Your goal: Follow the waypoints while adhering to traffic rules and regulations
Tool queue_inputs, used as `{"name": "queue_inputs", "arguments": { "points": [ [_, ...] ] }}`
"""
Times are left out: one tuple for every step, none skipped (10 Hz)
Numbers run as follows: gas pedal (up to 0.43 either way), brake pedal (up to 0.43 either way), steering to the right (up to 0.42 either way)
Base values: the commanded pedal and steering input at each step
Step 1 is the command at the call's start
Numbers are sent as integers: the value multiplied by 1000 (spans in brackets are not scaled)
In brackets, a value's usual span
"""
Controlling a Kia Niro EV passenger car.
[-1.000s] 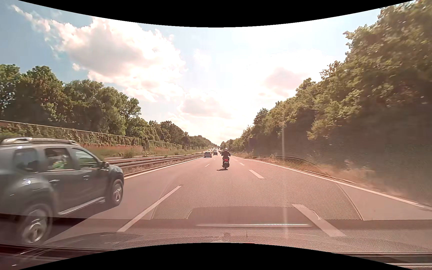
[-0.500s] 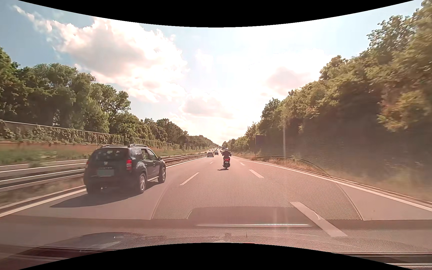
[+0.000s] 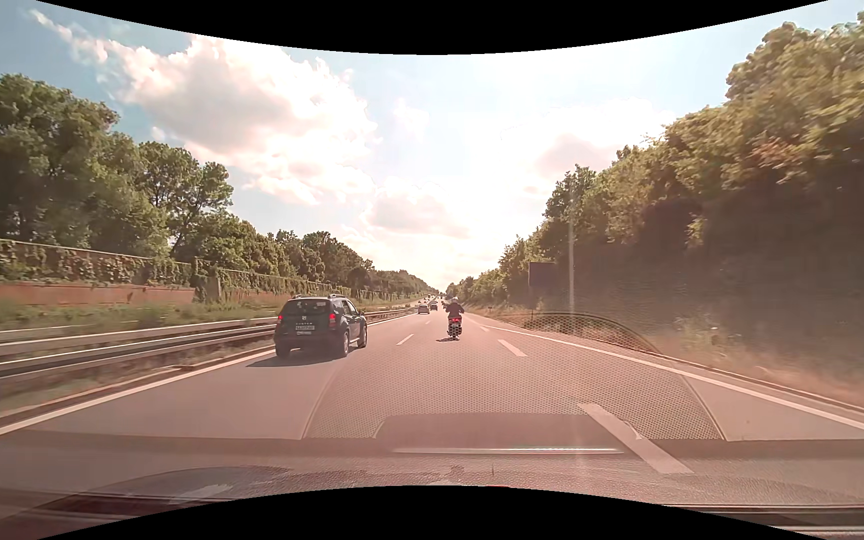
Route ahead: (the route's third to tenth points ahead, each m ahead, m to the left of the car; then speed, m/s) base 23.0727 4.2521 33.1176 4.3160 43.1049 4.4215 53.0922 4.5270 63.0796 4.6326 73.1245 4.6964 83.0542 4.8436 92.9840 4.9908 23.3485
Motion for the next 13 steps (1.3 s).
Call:
{"name": "queue_inputs", "arguments": {
  "points": [
    [248,6,1],
    [248,12,0],
    [248,12,1],
    [248,12,1],
    [248,12,1],
    [248,12,1],
    [248,12,1],
    [248,12,0],
    [248,12,0],
    [260,12,0],
    [260,12,0],
    [268,12,0],
    [268,12,0]
  ]
}}
